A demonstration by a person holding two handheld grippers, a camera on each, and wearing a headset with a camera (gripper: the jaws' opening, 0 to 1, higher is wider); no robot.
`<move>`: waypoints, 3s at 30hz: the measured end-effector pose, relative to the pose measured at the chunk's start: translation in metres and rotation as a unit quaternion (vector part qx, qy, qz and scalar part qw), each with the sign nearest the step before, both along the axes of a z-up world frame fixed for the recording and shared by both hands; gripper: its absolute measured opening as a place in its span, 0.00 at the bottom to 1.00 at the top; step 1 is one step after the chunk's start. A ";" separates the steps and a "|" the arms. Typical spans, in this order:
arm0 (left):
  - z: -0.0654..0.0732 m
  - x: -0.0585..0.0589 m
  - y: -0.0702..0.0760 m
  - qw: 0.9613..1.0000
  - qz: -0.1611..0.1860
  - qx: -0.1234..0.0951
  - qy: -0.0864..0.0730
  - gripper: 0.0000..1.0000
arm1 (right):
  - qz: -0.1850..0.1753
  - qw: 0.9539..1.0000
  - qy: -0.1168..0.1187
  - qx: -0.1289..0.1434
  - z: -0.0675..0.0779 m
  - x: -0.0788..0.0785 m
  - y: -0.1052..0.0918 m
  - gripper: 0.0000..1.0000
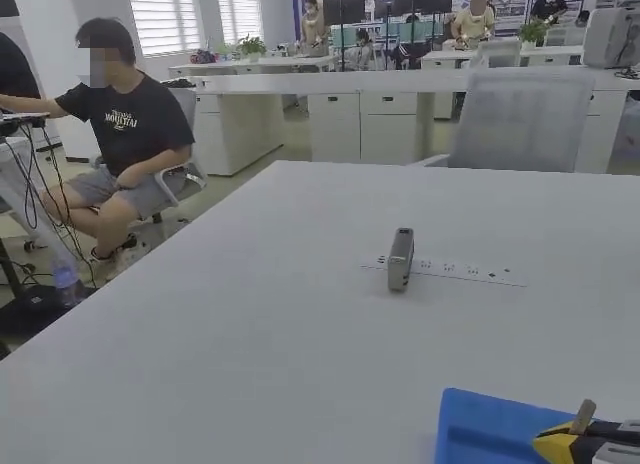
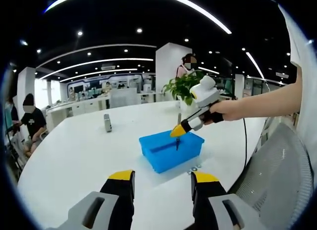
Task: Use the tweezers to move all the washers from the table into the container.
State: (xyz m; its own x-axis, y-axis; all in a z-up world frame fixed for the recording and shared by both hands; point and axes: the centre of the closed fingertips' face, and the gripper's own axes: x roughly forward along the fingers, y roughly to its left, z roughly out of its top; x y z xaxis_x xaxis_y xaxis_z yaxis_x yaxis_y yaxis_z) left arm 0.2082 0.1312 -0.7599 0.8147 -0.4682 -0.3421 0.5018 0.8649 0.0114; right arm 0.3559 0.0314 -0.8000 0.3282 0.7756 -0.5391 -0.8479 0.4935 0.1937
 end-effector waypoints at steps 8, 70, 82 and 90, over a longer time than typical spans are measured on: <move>-0.001 0.000 0.000 1.000 -0.002 0.001 0.003 0.43 | 0.001 0.999 -0.020 0.029 0.030 -0.012 0.004 0.03; -0.007 -0.002 -0.001 1.000 -0.008 0.012 0.017 0.40 | 0.190 0.971 -0.125 -0.069 -0.013 -0.120 0.040 0.02; -0.009 -0.002 -0.001 1.000 -0.009 0.014 0.019 0.38 | 0.176 0.971 -0.159 -0.028 0.035 -0.113 0.045 0.02; -0.009 -0.002 -0.001 1.000 -0.010 0.014 0.020 0.37 | 0.105 0.986 -0.116 0.058 0.063 -0.080 0.045 0.02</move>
State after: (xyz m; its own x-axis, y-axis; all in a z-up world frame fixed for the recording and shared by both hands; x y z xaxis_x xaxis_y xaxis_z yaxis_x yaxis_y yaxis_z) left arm 0.2058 0.1306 -0.7694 0.7911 -0.4730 -0.3878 0.5188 0.8547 0.0159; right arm 0.2755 0.0768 -0.7370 0.2575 0.8918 -0.3721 -0.9574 0.2876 0.0266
